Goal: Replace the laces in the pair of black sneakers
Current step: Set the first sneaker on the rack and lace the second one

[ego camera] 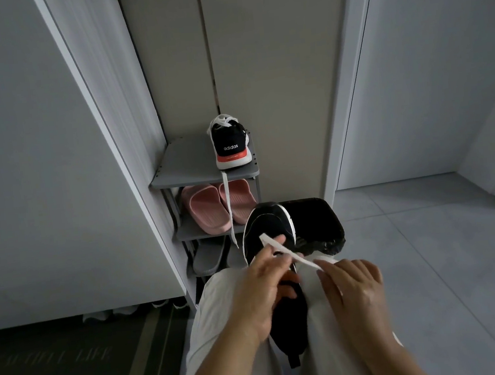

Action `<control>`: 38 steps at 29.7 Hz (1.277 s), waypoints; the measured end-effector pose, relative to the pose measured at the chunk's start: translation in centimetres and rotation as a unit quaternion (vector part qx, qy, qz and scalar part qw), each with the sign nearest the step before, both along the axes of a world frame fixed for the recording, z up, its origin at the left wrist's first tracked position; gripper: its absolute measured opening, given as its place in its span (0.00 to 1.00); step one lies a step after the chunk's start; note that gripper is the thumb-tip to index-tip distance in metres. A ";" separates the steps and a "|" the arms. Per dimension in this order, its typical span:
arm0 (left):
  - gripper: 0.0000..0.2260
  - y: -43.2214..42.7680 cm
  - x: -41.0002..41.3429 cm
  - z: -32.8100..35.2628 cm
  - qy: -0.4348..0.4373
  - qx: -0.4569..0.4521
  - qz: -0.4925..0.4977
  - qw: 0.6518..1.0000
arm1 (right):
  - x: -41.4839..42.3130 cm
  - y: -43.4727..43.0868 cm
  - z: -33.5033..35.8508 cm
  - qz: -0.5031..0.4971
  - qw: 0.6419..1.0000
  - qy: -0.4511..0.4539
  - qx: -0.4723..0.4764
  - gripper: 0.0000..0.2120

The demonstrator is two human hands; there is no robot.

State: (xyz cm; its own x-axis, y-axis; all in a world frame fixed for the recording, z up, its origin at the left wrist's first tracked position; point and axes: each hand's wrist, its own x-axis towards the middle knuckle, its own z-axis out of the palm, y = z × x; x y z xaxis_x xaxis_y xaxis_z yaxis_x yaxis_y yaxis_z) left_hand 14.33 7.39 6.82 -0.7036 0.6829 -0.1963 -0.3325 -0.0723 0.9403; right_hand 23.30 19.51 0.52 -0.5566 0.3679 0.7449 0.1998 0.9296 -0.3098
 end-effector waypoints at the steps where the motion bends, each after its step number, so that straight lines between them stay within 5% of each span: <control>1: 0.14 0.1 0.2 -0.1 -0.019 0.025 -0.027 0.999 | -0.2 -0.2 0.2 0.006 1.000 -0.004 0.017 0.16; 6: 0.16 -0.2 -2.6 2.6 -0.043 0.160 0.022 0.986 | 0.9 2.3 -0.4 -0.074 0.997 -0.030 -0.005 0.15; 10: 0.13 -1.3 -5.0 3.7 0.038 0.105 0.051 0.992 | 2.5 4.5 -1.8 -0.124 0.984 -0.099 -0.081 0.18; 14: 0.08 -1.2 -5.9 4.1 0.128 0.063 0.058 0.988 | 3.5 5.7 -2.5 -0.172 0.945 -0.174 -0.215 0.07; 17: 0.04 -1.1 -5.8 4.2 0.166 0.037 0.037 0.985 | 3.5 5.6 -1.8 -0.155 0.943 -0.147 -0.256 0.05; 21: 0.11 -1.1 -4.3 4.1 0.128 0.074 0.003 0.989 | 1.1 3.3 -0.4 0.027 0.961 -0.103 -0.256 0.15; 24: 0.20 -1.1 -3.5 4.4 0.105 0.126 -0.042 0.986 | -1.3 2.3 0.6 0.083 0.963 -0.188 -0.176 0.24; 26: 0.21 -1.3 -3.5 5.0 0.089 0.154 -0.041 0.983 | -2.6 2.4 0.8 0.048 0.956 -0.239 -0.165 0.16; 29: 0.19 -1.7 -4.5 5.6 0.071 0.170 0.010 0.983 | -2.5 3.5 0.5 0.015 0.961 -0.195 -0.193 0.04; 34: 0.12 -2.2 -6.6 4.9 0.023 0.184 0.108 0.977 | 0.9 6.8 0.0 -0.006 0.937 -0.242 -0.253 0.02; 38: 0.06 -1.4 -7.2 4.6 0.037 0.186 0.127 0.974 | 3.6 8.4 -1.2 -0.143 0.920 -0.248 -0.268 0.05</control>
